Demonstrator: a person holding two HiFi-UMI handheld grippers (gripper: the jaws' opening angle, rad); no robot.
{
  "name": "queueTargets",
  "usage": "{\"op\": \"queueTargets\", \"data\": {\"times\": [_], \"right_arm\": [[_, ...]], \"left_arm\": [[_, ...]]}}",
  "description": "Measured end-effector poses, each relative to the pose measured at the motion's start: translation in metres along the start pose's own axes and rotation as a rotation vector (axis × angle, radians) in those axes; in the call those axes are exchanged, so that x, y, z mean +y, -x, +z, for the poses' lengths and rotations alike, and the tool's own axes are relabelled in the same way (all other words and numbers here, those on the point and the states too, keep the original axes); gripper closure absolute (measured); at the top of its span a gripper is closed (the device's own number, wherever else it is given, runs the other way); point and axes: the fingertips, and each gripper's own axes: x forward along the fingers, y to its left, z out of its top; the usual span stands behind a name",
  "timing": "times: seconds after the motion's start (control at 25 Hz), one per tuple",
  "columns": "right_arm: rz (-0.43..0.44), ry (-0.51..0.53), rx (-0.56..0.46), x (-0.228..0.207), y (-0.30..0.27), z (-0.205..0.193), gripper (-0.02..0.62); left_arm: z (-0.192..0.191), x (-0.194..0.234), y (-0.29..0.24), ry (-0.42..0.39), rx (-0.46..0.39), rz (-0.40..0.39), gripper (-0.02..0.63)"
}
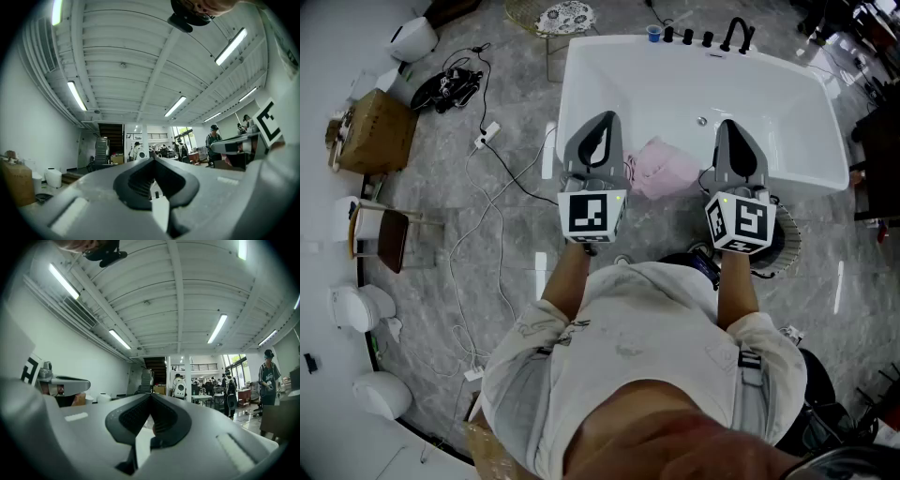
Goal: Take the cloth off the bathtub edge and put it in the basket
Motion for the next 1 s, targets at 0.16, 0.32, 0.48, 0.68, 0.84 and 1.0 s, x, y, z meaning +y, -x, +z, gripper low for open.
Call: {"op": "queueTargets", "data": {"times": [0.16, 0.32, 0.48, 0.68, 0.84, 1.0], "right_arm": [[0.001, 0.008, 0.005, -0.009, 0.0, -0.001, 0.594], [-0.002, 0.008, 0.008, -0.014, 0.001, -0.003, 0.594], [0.0, 0.002, 0.013, -0.022, 0.0, -0.007, 0.594], [-0.017, -0.025, 0.007, -0.047, -0.003, -0.017, 0.594], [-0.042, -0.039, 0.028, -0.077, -0.01, -0.029, 0.592], [-0.054, -0.056, 0.041, -0.117, -0.021, -0.039, 0.592]], "left_arm": [[0.001, -0.007, -0.005, 0.002, -0.001, 0.004, 0.604], [0.003, -0.01, -0.007, 0.017, -0.01, 0.003, 0.604], [0.003, -0.015, -0.011, 0.021, -0.007, 0.002, 0.604], [-0.005, -0.034, -0.03, 0.022, 0.013, -0.012, 0.604], [-0.006, -0.052, -0.055, 0.019, 0.015, -0.033, 0.604], [-0.01, -0.076, -0.089, 0.031, 0.03, -0.035, 0.604]]}}
